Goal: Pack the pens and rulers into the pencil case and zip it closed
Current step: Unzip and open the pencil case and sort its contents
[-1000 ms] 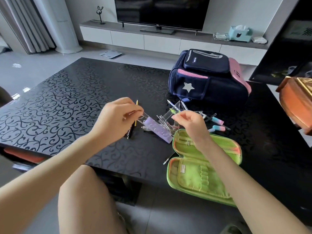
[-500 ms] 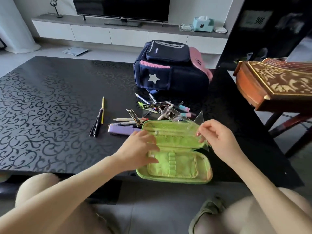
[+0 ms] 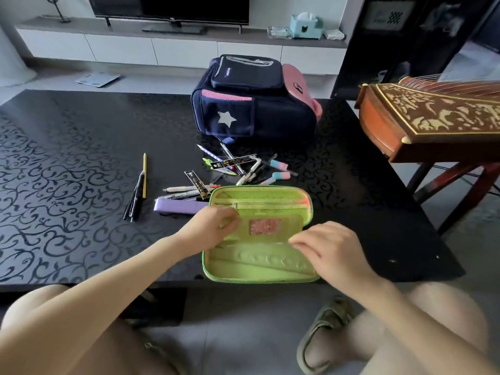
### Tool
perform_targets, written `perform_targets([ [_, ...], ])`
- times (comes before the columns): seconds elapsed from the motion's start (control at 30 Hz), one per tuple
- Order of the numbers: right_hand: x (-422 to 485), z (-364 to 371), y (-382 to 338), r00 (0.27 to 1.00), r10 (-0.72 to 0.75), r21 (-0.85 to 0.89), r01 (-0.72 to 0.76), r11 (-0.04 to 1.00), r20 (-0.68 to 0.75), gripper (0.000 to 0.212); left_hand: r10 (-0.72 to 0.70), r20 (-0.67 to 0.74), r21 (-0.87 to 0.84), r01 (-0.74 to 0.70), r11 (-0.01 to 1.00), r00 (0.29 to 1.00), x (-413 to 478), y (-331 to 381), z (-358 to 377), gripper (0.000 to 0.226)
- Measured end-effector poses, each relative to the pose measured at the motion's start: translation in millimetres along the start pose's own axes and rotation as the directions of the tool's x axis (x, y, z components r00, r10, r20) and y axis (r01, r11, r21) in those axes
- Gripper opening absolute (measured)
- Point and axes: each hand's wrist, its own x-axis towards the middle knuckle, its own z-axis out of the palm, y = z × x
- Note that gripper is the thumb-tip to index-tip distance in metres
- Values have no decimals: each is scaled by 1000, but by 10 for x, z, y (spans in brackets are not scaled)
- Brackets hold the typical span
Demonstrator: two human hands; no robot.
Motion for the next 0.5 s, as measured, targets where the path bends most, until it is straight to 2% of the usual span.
perform_targets([
  [0.07,-41,262,-24,993,-117,-117,117,986,9,13,-94,26,-57,95,994,995,75,-1,2,25],
  [0.17,-36,576,-52,990,-128,-242,139,960,60,19,-146,49,-85,150,985,988,132,-7,6,27],
  [0.23,-4,673,-51,990,-118,-245,132,960,71,20,-153,48,-99,158,983,987,136,-3,-13,27],
  [0.37,16,651,-38,937,-107,-127,157,979,332,7,-147,41,-124,151,981,988,102,-28,-32,26],
  [0.43,14,581,-29,908,-50,23,45,999,415,23,-138,33,-153,142,978,990,79,-38,-29,26],
  [0.47,27,528,-25,909,-5,100,-40,994,416,30,-133,33,-165,137,977,991,69,-42,-23,25],
  [0.5,31,480,-6,923,32,140,-92,986,384,27,-128,33,-172,132,976,991,58,-42,-17,24],
])
